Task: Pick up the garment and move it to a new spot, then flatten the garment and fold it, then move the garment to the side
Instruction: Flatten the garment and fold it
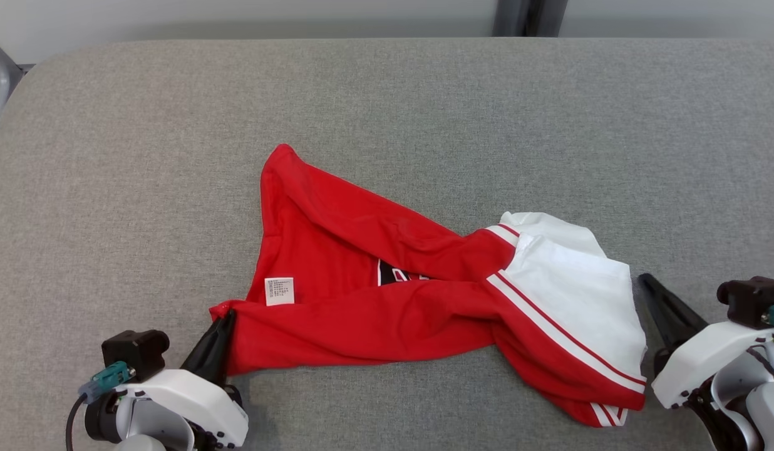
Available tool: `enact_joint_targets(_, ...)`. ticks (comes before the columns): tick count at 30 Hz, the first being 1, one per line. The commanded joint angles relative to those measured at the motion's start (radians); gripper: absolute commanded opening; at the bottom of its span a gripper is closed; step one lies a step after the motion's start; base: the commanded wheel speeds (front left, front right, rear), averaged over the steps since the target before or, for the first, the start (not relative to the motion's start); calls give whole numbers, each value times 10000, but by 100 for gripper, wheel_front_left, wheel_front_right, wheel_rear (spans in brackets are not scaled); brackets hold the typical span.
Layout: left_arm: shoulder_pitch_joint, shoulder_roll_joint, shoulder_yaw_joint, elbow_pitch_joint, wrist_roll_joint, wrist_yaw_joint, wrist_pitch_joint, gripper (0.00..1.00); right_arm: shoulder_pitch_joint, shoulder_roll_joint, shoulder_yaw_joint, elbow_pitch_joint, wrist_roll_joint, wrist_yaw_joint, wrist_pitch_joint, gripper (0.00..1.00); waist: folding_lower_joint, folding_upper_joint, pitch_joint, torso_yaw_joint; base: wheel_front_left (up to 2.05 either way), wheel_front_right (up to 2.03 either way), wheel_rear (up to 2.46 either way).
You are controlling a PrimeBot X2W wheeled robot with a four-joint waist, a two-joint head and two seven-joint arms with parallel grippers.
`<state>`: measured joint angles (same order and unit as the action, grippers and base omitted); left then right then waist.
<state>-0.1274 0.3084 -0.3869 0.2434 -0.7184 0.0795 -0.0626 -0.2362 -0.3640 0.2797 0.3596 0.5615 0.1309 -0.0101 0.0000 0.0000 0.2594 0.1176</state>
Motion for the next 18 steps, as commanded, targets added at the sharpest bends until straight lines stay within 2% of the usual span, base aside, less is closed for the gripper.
enact_joint_targets(1, -107, 131, 61, -162, 105, 91, -87, 0, -95, -72, -55, -129, 81, -4, -210, 0, 0, 0, -35, -15, 0, 0, 0)
enact_joint_targets(6, -46, 307, 97, -796, 245, 272, -18, 0, -156, -213, -486, -574, -103, -4, -553, 0, 0, 0, -105, -68, 0, 0, 0)
enact_joint_targets(15, 302, 482, 83, -1253, 177, 508, 226, 0, 171, 116, -1557, -1877, -787, -4, -684, 0, 0, 0, -366, -280, 0, 0, 0)
enact_joint_targets(16, 349, 487, 77, -1267, 151, 518, 258, 0, 208, 180, -1711, -2123, -947, -4, -739, 4, 0, 0, -399, -308, 0, 0, 0)
enact_joint_targets(17, 389, 491, 75, -1278, 139, 537, 266, 0, 262, 272, -1836, -2334, -1071, -4, -720, 47, 0, 0, -448, -338, 0, 0, 0)
enact_joint_targets(18, 436, 514, 72, -1288, 128, 551, 302, 0, 329, 361, -1964, -2555, -1217, -4, -704, 100, 0, 0, -500, -374, 0, 0, 0)
